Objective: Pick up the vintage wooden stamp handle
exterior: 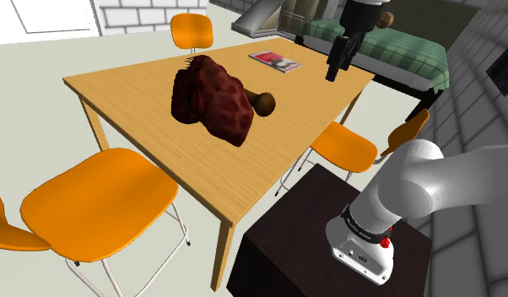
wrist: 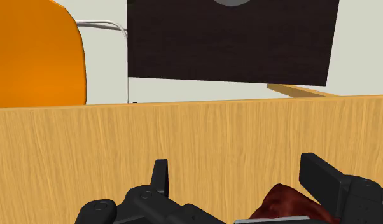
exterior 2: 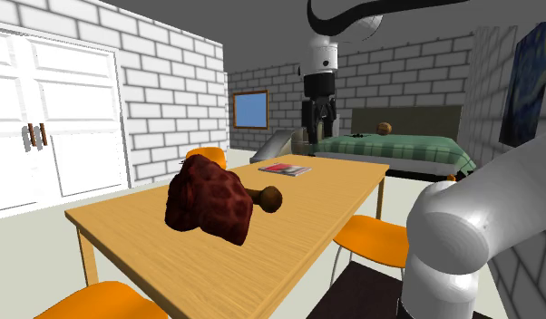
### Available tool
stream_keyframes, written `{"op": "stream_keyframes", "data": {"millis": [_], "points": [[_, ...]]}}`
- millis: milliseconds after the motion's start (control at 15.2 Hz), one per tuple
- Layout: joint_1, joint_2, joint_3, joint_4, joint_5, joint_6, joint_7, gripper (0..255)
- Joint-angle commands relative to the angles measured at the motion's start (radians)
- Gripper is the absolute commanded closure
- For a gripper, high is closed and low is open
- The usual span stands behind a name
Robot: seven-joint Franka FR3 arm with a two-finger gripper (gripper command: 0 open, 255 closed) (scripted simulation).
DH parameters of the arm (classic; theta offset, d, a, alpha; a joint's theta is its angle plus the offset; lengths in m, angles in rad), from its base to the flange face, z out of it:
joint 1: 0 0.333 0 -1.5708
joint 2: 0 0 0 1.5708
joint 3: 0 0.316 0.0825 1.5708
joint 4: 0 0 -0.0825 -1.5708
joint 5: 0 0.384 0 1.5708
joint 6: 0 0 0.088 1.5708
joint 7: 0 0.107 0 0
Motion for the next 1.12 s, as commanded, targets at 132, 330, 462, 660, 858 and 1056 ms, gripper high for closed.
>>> {"op": "stream_keyframes", "data": {"millis": [132,330,462,660,858,1056], "points": [[-0.001,0.058,-0.009,-0.004,-0.008,0.061,-0.004,0],[-0.004,0.151,-0.022,0.0,-0.019,0.149,-0.009,0],[-0.005,0.217,-0.03,0.01,-0.025,0.205,-0.012,0],[-0.008,0.32,-0.042,0.035,-0.033,0.283,-0.017,0],[-0.01,0.428,-0.052,0.072,-0.039,0.353,-0.023,0],[-0.012,0.539,-0.062,0.121,-0.042,0.415,-0.03,0]]}}
